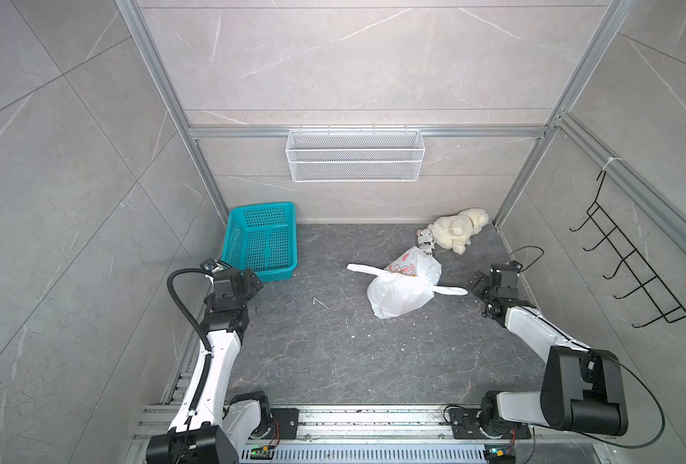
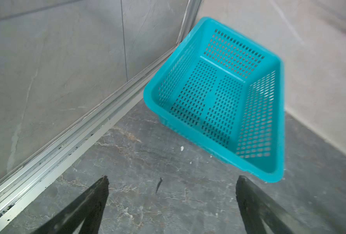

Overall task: Place the peach into a plastic bag & tie a knot
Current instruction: Reset both arms

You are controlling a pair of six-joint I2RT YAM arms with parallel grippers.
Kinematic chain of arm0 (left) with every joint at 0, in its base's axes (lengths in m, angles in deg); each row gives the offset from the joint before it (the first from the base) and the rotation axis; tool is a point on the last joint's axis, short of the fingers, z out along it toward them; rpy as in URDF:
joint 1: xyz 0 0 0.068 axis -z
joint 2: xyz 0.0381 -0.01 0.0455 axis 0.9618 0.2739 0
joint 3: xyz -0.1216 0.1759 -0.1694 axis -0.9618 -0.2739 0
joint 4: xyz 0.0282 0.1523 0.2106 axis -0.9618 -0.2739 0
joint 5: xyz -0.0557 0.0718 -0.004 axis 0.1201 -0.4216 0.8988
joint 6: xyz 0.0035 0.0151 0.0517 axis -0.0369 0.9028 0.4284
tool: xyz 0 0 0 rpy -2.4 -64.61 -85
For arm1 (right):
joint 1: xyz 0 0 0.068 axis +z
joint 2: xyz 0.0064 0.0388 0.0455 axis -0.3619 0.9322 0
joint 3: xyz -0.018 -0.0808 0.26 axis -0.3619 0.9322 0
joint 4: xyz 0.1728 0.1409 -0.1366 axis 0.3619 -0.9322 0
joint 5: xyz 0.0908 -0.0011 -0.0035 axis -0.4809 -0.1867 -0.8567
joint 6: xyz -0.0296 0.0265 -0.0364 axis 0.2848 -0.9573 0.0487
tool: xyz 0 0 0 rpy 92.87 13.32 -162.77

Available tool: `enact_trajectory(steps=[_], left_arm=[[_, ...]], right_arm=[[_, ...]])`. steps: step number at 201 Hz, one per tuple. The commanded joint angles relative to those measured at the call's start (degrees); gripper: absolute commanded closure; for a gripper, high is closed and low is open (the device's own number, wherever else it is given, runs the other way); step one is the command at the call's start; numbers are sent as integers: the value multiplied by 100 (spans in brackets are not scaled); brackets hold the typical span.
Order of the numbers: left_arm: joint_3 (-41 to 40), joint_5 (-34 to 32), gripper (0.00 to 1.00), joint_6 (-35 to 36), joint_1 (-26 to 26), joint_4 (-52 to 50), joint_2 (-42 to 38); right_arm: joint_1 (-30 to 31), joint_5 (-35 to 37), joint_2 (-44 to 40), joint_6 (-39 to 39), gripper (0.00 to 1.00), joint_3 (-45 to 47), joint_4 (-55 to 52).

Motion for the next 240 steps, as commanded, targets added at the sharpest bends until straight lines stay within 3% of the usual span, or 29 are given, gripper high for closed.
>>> enact_trajectory(steps=[1, 35, 67, 82, 113, 131, 157, 176, 189, 207, 219, 227, 240], left_arm=[[-516, -292, 1, 711, -137, 1495, 314], [-887, -7, 1, 1258, -143, 2297, 1267], [-1502, 603, 0, 1659, -137, 3741, 1540], [-1596, 696, 1, 1706, -98, 4107, 1691], [-1770, 941, 0, 1947, 148, 4629, 1730], [-2214, 934, 1, 2176, 416, 5656, 1857], [-2380, 937, 0, 2543, 719, 6244, 2149], [-2604, 1152, 0, 2890, 921, 7098, 2665], [-2696, 857, 0, 2985, 1047, 7612, 2881], [-2406, 860, 0, 2857, 987, 6862, 2745], [-2047, 861, 0, 2693, 835, 6274, 2807], [-1845, 1225, 0, 2536, 610, 5792, 2763], [-1750, 1382, 0, 2423, 444, 5692, 2807]], right_arm=[[-82, -49, -184, 599, 0, 615, 1449], [-28, -471, 32, 961, 0, 894, 2093], [69, -1314, 65, 1424, 0, 2349, 5009], [67, -1362, 229, 1436, 0, 2575, 5707], [125, -1443, 267, 1551, 0, 2588, 5790], [397, -1265, 396, 1783, 0, 2691, 6091], [779, -851, 1113, 2065, 0, 3042, 7596], [1092, -613, 1086, 2346, 0, 3045, 7569], [1196, -534, 1217, 2433, 0, 3013, 7602], [1219, -339, 1241, 2376, 0, 2813, 7347], [1219, -164, 1011, 2303, 0, 2474, 6464], [1220, -126, 942, 2292, 0, 2186, 5783], [1356, -46, 965, 2457, 0, 1742, 4913]])
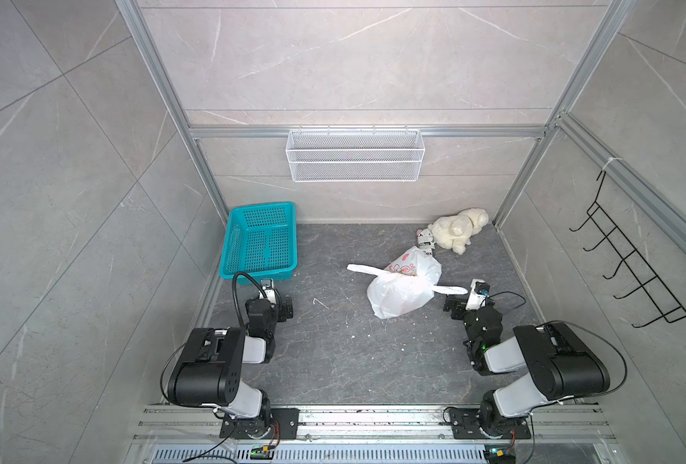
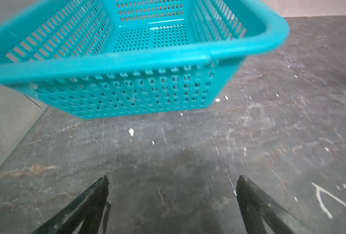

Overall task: Place the peach into a plastic bag & tie a knot
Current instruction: Reset both arms

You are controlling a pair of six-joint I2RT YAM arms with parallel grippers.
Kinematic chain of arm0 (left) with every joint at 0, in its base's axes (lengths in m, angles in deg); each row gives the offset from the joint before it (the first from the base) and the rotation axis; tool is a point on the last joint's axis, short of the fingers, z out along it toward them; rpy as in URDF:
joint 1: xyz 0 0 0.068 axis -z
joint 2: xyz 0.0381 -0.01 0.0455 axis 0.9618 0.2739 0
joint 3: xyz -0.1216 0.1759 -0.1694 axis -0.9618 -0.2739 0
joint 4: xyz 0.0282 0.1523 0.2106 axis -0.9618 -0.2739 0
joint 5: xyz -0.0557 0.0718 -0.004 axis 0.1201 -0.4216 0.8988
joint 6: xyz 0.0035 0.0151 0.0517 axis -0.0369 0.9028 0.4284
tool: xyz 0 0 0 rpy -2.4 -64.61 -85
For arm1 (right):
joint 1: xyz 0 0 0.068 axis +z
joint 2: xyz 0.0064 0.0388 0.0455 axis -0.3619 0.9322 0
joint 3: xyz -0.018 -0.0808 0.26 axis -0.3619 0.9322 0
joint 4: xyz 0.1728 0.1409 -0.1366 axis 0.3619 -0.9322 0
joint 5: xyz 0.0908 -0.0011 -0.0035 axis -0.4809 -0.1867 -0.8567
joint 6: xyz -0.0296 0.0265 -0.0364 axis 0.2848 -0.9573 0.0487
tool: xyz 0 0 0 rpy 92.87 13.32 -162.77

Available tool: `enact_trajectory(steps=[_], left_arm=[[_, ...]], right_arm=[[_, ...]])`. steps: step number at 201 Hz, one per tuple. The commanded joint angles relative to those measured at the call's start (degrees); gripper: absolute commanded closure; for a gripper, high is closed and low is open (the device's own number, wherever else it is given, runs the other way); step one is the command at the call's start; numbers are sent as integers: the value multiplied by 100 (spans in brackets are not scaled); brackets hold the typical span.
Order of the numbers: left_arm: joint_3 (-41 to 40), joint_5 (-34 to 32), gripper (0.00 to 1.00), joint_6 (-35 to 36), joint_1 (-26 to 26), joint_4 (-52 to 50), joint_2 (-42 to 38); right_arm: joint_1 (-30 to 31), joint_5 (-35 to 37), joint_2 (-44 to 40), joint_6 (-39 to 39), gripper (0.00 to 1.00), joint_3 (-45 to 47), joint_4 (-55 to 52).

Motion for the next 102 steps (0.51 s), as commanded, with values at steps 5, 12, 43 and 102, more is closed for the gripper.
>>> enact_trajectory(steps=[5, 12, 43, 102], left_arm=[[412, 326, 0, -170, -328, -325, -37], [412, 343, 0, -178, -340, -312, -32], [412, 407, 0, -188, -376, -326, -30], [382, 374, 0, -187, -376, -300, -56]], right_arm=[[245, 510, -130, 246, 0, -766, -1537], [255, 523, -109, 254, 0, -761, -1470], [264, 525, -117, 271, 0, -762, -1489], [318, 538, -117, 318, 0, -753, -1471]])
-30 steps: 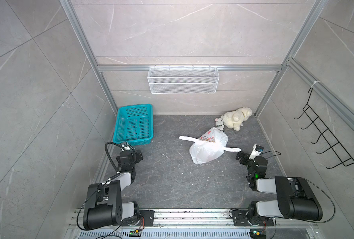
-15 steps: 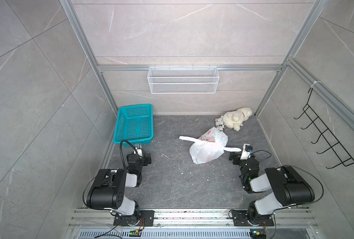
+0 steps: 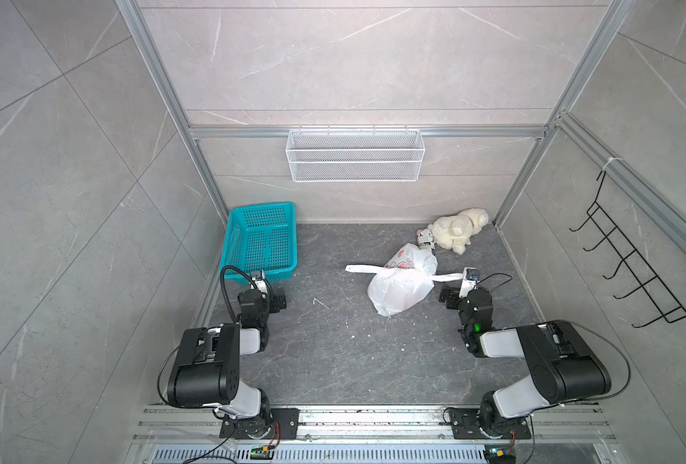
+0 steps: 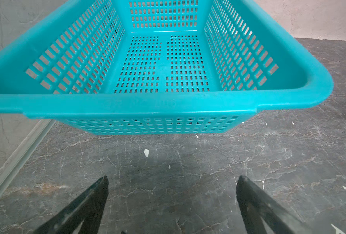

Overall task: Place the peach into a plastic bag & tie a knot
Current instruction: Reset both arms

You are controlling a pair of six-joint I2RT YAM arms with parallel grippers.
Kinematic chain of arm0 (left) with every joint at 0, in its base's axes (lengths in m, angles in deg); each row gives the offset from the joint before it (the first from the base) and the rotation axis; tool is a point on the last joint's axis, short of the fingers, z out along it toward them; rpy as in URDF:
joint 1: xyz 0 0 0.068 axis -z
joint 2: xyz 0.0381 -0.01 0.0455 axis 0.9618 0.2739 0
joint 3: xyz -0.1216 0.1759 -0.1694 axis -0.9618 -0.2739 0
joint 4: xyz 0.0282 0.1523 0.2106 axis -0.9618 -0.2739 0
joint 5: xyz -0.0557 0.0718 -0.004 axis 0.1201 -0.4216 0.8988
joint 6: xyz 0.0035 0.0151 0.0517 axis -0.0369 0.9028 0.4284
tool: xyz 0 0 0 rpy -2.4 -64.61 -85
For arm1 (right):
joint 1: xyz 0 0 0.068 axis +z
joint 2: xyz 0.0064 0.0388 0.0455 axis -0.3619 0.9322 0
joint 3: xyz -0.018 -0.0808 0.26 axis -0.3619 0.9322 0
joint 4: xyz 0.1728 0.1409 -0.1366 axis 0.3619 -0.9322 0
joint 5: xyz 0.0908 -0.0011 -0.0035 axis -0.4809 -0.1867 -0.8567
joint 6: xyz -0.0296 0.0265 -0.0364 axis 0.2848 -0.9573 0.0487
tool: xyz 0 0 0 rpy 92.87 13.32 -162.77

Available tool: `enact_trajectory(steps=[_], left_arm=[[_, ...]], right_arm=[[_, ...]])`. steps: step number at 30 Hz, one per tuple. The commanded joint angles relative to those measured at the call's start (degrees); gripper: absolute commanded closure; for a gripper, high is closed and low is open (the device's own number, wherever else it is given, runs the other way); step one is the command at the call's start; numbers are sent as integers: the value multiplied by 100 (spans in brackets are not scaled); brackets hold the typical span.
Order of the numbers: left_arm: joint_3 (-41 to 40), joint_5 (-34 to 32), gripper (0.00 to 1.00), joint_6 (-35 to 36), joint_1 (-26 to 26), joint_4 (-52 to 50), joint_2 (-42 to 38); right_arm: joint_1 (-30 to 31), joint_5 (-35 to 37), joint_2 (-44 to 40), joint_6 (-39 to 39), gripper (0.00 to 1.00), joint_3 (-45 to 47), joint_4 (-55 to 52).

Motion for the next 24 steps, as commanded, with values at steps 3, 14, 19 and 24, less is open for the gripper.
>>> enact_trajectory(steps=[3, 14, 19, 24], left_arm=[[12, 55, 0, -50, -16, 140, -56], [12, 54, 0, -52, -16, 140, -56], [12, 55, 0, -50, -16, 139, -52], [12, 57, 0, -50, -11, 140, -56]], right_arm=[[46, 103, -53, 134, 0, 4, -115], [65, -59, -40, 215, 0, -31, -144], [63, -69, -32, 222, 0, -58, -187], [64, -68, -40, 216, 0, -41, -161]])
